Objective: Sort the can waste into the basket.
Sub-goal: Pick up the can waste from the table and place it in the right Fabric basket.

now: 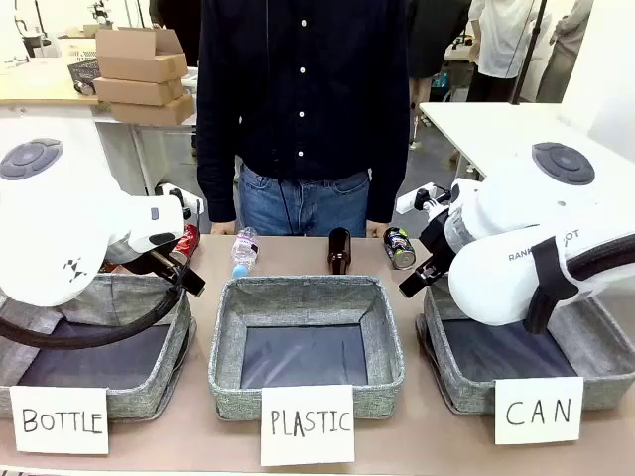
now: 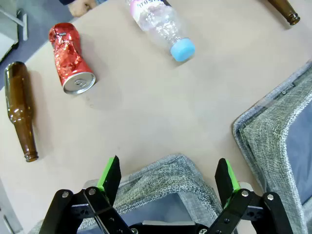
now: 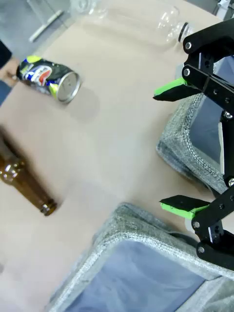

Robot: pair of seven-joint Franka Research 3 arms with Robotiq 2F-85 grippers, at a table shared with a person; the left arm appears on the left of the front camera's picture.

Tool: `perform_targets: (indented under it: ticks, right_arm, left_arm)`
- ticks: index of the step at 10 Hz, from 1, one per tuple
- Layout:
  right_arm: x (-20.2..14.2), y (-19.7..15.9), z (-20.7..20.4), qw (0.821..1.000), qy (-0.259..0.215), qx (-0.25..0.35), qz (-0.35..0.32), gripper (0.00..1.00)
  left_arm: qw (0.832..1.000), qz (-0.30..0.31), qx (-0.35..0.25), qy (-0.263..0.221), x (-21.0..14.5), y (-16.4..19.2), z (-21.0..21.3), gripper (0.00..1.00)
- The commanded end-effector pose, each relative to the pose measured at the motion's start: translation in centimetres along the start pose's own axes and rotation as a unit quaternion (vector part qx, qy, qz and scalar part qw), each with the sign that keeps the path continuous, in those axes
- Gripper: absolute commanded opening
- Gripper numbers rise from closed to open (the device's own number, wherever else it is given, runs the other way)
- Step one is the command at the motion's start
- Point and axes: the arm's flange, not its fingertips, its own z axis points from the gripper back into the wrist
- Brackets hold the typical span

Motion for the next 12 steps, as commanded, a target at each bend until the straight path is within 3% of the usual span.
perform_targets:
  ticks: [1, 9, 10, 11, 12]
  right_arm:
    - [0.0, 0.0, 0.0, 1.000, 0.000, 0.000, 0.000, 1.00]
    - [0.0, 0.0, 0.0, 1.000, 0.000, 0.000, 0.000, 1.00]
    - [0.0, 0.0, 0.0, 1.000, 0.000, 0.000, 0.000, 1.00]
    - [0.0, -1.0, 4.4, 0.999, -0.042, -0.010, -0.012, 1.00]
    - [-0.7, -1.4, 9.3, 0.997, -0.052, 0.030, -0.055, 1.00]
  left_arm:
    - [1.000, 0.000, 0.000, 0.000, 0.0, 0.0, 0.0, 1.00]
    - [1.000, 0.000, 0.000, 0.000, 0.0, 0.0, 0.0, 1.00]
    - [0.999, -0.016, -0.031, -0.042, 1.5, 0.5, 4.3, 1.00]
    - [0.998, 0.032, -0.051, -0.033, 2.4, 1.1, 9.5, 1.00]
    - [0.998, 0.062, -0.034, 0.001, 1.8, 0.9, 14.6, 1.00]
